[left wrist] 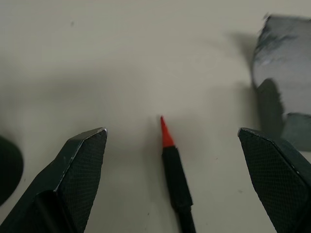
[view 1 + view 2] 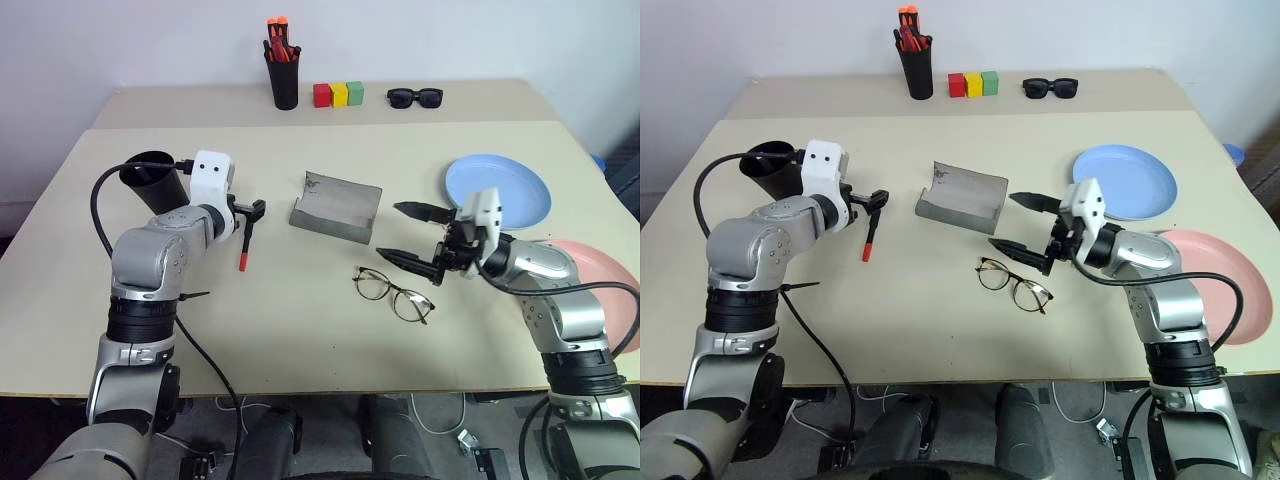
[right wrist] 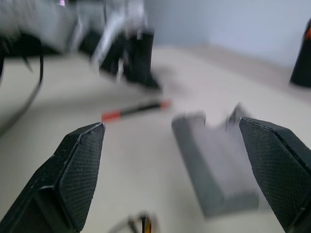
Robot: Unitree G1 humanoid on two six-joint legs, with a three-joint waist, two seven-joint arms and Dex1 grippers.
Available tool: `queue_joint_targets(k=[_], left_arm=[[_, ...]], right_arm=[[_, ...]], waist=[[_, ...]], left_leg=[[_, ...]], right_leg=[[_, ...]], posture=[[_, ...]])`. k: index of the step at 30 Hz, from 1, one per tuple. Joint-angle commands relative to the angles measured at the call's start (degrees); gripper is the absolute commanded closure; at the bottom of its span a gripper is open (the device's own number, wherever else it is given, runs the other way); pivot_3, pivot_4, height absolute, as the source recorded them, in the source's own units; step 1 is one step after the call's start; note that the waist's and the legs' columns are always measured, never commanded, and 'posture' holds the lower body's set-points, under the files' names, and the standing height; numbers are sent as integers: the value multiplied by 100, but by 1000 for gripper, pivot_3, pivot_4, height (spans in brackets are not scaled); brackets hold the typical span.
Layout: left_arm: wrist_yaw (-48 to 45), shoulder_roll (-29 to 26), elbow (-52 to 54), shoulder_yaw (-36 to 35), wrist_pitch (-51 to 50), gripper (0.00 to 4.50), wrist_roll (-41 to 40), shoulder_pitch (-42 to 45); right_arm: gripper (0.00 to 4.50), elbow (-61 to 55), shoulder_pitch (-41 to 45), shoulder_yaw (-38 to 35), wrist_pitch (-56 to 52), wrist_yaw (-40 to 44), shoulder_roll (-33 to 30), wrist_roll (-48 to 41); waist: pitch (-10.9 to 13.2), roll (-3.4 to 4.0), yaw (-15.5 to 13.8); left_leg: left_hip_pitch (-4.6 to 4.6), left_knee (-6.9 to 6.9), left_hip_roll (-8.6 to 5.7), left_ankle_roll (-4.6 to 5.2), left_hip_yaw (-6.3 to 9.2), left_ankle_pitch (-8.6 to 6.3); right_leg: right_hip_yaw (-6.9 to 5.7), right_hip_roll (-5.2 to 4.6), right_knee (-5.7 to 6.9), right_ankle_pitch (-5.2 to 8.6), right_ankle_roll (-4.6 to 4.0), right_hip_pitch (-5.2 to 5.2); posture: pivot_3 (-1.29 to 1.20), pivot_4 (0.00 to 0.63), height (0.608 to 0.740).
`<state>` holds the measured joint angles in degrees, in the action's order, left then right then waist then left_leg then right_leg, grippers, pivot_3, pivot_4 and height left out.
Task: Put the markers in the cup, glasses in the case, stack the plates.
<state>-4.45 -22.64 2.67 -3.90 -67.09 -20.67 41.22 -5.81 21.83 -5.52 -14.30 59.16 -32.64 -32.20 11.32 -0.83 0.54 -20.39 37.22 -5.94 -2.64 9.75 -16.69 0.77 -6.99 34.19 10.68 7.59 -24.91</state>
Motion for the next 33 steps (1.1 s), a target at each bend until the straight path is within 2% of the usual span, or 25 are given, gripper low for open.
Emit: queue_joint_targets(k=[1, 7, 13, 16, 23, 25, 28, 30, 33], left_arm=[[18, 139, -126, -220, -201, 76, 27, 143], [-118, 249, -608, -169, -183, 76, 123, 220], [-150, 316, -1383, -102, 338, 76, 422, 465], [-279, 382, -1682, -158, 275, 932, 385, 563], [-443, 409, -1356, -192, -335, 4430, 299, 547], [-478, 388, -1259, -168, -432, 4480, 327, 524], [-555, 549, -992, -447, 144, 4480, 223, 548], [-519, 711, -848, -709, 822, 4480, 166, 770], [-771, 876, -802, -1058, 2603, 4480, 76, 1153]], right_arm=[[0, -358, -70, -50, 102, -48, 24, -29], [0, -365, -132, 86, 208, -64, -2, 197], [0, -335, -105, 112, 220, -112, 33, 289], [0, -311, -81, 140, 258, -156, 48, 361], [0, -298, -70, 148, 326, -232, 50, 434], [0, -274, -59, 172, 365, -252, 68, 469], [0, -246, -37, 195, 392, -263, 90, 502], [0, -218, -10, 201, 397, -283, 107, 504], [0, -187, 21, 222, 406, -288, 118, 516]], waist=[[0, 0, 10], [0, 0, 12], [0, 0, 2], [-1, 0, 3], [-1, 0, 3], [-1, 0, 7], [-1, 0, 6], [-1, 0, 3], [1, -3, -7]], left_leg=[[1, 0, 0, -1, -1, 0], [1, 0, 0, -5, -6, 3], [0, 2, 0, -6, -7, 3], [0, 2, 0, -6, -8, 3], [0, 3, 0, -6, -9, 3], [1, 3, 0, -6, -10, 3], [1, 3, 0, -7, -10, 4], [0, 4, 0, -9, -9, 5], [-7, 6, 1, -11, -9, 6]], right_leg=[[0, 0, 0, 0, 0, 0], [3, 0, 2, 0, 0, -3], [4, 0, 1, -1, -1, -3], [5, 0, 1, -2, -1, -3], [7, 0, 2, -2, 1, -2], [8, 0, 1, -3, 1, -2], [8, 0, 2, -3, 1, -3], [8, 0, 1, -3, 1, -3], [7, 0, -2, -6, -1, -6]], posture=[[0, 150, 740], [0, 150, 740], [0, 150, 740], [0, 150, 740], [0, 150, 740], [0, 150, 740], [0, 150, 740], [0, 150, 740], [0, 150, 740]])
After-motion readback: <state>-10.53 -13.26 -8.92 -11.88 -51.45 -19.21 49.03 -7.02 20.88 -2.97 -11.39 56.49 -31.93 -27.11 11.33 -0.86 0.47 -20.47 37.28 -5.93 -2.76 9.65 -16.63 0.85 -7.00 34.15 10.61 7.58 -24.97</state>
